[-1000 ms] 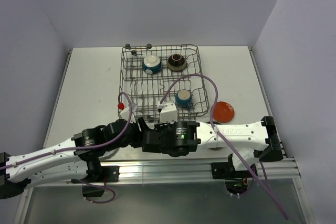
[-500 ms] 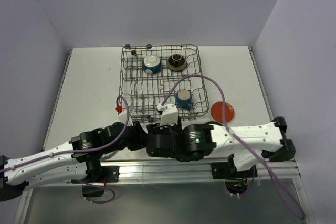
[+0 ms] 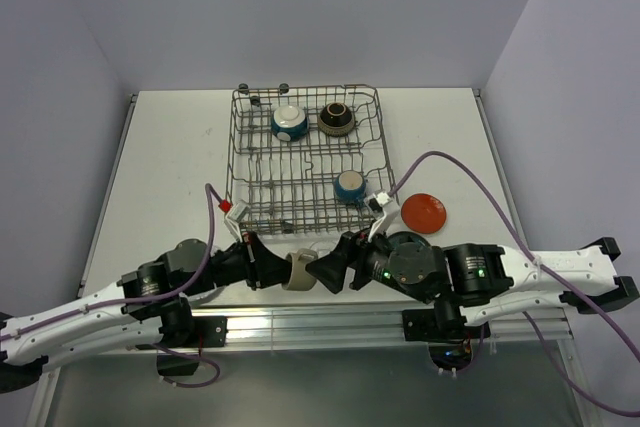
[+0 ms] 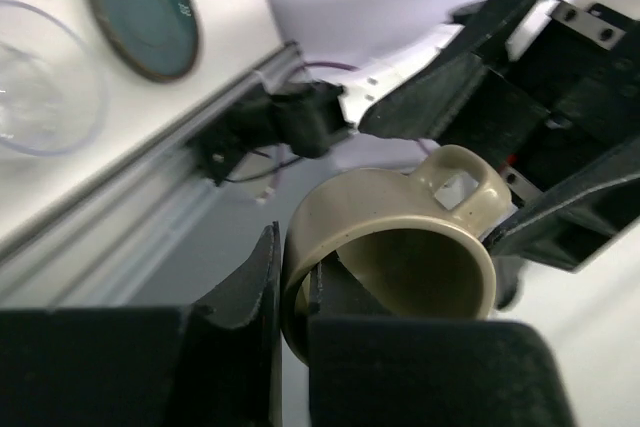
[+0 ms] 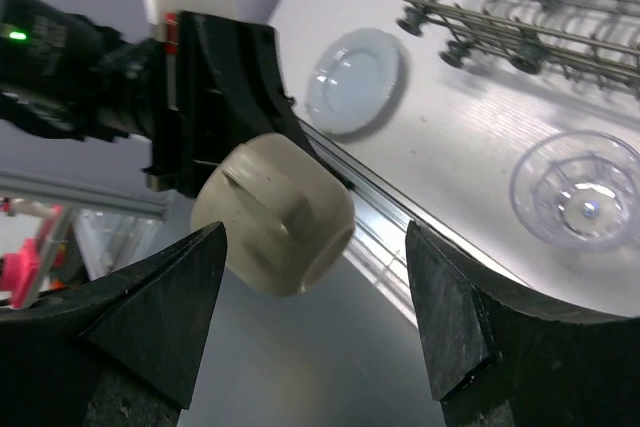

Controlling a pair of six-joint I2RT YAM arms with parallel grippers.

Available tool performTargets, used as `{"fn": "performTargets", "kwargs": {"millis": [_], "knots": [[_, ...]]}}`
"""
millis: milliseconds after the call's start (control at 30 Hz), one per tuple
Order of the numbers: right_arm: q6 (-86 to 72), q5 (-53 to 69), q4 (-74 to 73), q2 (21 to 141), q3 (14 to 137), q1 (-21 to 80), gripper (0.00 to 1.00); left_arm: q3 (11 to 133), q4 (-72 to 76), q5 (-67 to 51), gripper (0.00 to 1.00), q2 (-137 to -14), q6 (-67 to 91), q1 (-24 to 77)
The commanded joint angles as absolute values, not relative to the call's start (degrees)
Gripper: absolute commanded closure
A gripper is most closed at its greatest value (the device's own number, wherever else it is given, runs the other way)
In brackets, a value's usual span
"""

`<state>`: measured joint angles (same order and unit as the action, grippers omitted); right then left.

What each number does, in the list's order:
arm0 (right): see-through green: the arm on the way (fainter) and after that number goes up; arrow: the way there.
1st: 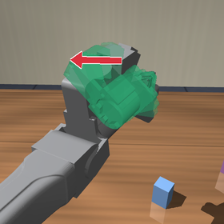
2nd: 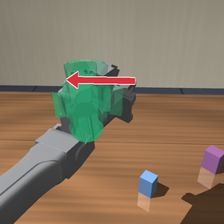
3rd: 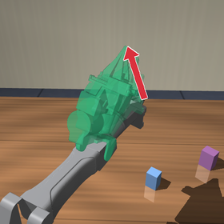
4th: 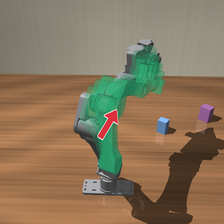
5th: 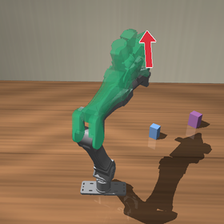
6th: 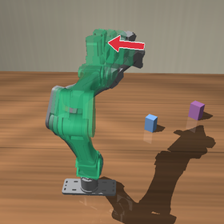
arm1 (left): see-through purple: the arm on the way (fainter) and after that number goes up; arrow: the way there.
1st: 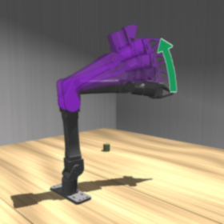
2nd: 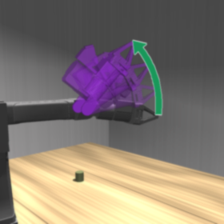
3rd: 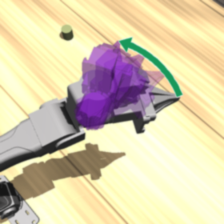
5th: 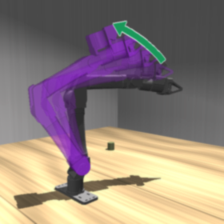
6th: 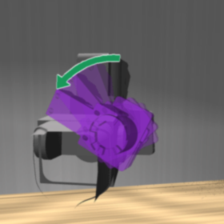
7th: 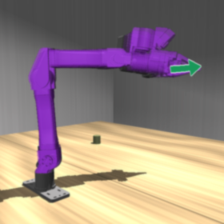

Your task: Load the mixed dishes into the dish rack

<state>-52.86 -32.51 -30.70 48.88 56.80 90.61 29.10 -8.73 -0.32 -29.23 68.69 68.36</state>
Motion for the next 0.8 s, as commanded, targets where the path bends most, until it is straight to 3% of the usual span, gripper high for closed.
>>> {"fn": "performTargets", "kwargs": {"millis": [0, 233, 400, 500, 533, 567, 700, 733, 767], "knots": [[-46.2, -30.2, -17.1, 45.4, 54.1, 90.7, 0.21, 28.1, 4.1, -7.0, 1.0, -29.7, 74.1, 68.1], [-41.1, -26.2, -13.3, 46.3, 54.6, 90.7, 0.32, 26.5, 10.6, -11.7, 1.0, -31.7, 79.7, 68.0], [-39.8, -24.0, -10.6, 47.1, 53.9, 90.7, 0.49, 24.2, 14.9, -12.4, 1.0, -31.2, 82.6, 67.6], [-39.5, -23.0, -8.6, 46.1, 51.7, 90.8, 0.71, 22.2, 19.0, -13.4, 1.0, -30.6, 84.6, 66.9], [-39.4, -23.1, -8.4, 45.9, 51.2, 90.8, 0.91, 22.0, 19.9, -13.8, 1.0, -30.5, 85.4, 66.6], [-39.5, -23.5, -8.2, 45.6, 51.1, 90.8, 1.0, 21.3, 20.6, -14.4, 1.0, -30.6, 85.9, 66.4], [-39.6, -26.2, -9.0, 44.8, 51.0, 90.8, 1.0, 19.5, 23.9, -15.0, 0.98, -30.3, 87.3, 66.0], [-39.6, -26.8, -9.4, 44.7, 51.2, 90.8, 1.0, 19.5, 20.9, -14.3, 0.85, -29.9, 87.0, 65.7], [-39.6, -28.3, -9.8, 44.9, 51.6, 90.8, 1.0, 20.9, 17.3, -13.3, 0.51, -28.5, 85.8, 65.7]]}}
